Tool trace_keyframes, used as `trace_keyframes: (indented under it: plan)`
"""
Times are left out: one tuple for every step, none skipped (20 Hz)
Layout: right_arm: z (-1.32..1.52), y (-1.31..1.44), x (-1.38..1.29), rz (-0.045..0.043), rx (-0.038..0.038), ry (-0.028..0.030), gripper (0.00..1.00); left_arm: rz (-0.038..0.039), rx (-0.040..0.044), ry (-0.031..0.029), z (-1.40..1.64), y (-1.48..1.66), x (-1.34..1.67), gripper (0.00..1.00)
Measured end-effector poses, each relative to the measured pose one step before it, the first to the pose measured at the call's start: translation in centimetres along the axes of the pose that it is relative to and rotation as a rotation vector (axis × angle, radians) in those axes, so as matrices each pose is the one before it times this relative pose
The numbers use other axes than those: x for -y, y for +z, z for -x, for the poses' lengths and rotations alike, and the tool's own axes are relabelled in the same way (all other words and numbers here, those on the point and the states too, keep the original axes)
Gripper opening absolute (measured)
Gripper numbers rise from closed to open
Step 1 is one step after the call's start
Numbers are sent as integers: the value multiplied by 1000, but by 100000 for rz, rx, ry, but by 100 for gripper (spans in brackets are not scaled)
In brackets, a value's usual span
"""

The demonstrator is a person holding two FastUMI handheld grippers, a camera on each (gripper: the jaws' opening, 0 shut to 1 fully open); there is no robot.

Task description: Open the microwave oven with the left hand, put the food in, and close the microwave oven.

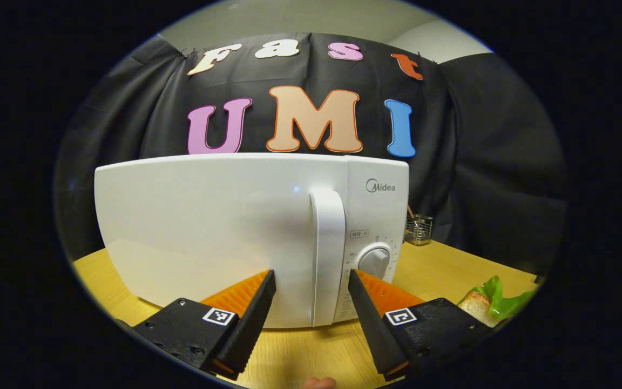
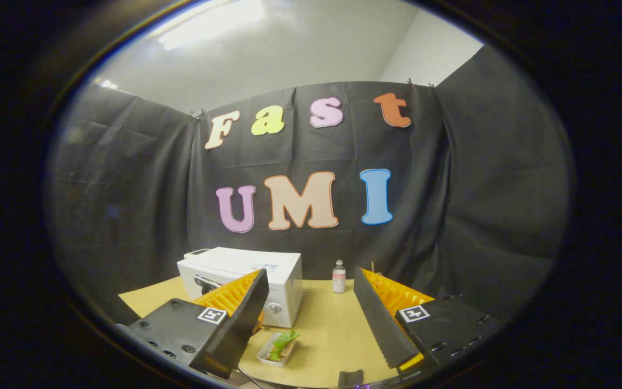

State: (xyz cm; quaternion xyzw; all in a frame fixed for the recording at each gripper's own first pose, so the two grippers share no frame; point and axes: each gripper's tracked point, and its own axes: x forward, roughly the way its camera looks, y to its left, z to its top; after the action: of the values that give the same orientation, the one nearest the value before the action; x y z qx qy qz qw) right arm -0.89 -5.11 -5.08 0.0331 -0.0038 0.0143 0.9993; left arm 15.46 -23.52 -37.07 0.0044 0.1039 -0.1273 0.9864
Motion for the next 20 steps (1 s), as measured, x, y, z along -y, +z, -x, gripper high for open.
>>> trace_keyframes:
  plan:
    - [-52,-206,57,-89,-152,-207,96,192,176,-933,-64,-26,244,85]
    - [-85,-65,135,-479,-99,-163,96,-104,149,-774,210,15,217,78]
    - [-179,-100,171,-532,5,-173,96,-209,-578,-2929,-401,-71,758,70]
    - [-50,-60,206,-435,-37,-102,96,-1389,-511,364,216,-178,84,43]
    - [36,-150,216,-340,-343,-204,96,-1940,990,241,-521,115,108,35]
    - [17,-97,173,-370,-263,-66,96,-1050,156,536,8,-30,-23,29]
    - [-12,-231,186,-394,1,-85,96,-630,409,401,-6,23,-119,29]
    - [-72,-59,221,-316,-30,-160,96,840,1268,633,47,126,-81,29]
    - [89,-120,218,-240,83,-308,96,54,149,648,102,94,-23,29]
    - [-53,10,169,-31,105,-343,96,-214,137,165,29,-100,34,29]
    - [28,-72,213,-7,59,-334,96,480,627,-170,29,47,13,28]
    - [66,4,197,-51,24,-345,96,1054,312,-200,-22,43,-36,24]
    - [63,-52,168,-332,107,-370,96,1178,388,-73,-68,57,-94,23]
    - [25,4,38,-459,114,-78,96,1151,342,152,-18,56,-46,19]
    - [86,50,-44,-364,75,70,96,574,213,271,-42,-24,-23,19]
    - [36,-8,50,-141,167,-21,96,88,27,524,165,-91,54,18]
    - [120,-59,99,153,328,-212,96,-360,-489,686,-2,112,106,17]
    - [56,2,100,282,125,-244,96,-490,-437,446,-62,-18,-45,14]
    - [57,-170,10,-86,195,-164,96,273,-351,402,3,-80,4,13]
    - [53,-56,0,-447,139,160,96,459,-62,502,73,81,-66,13]
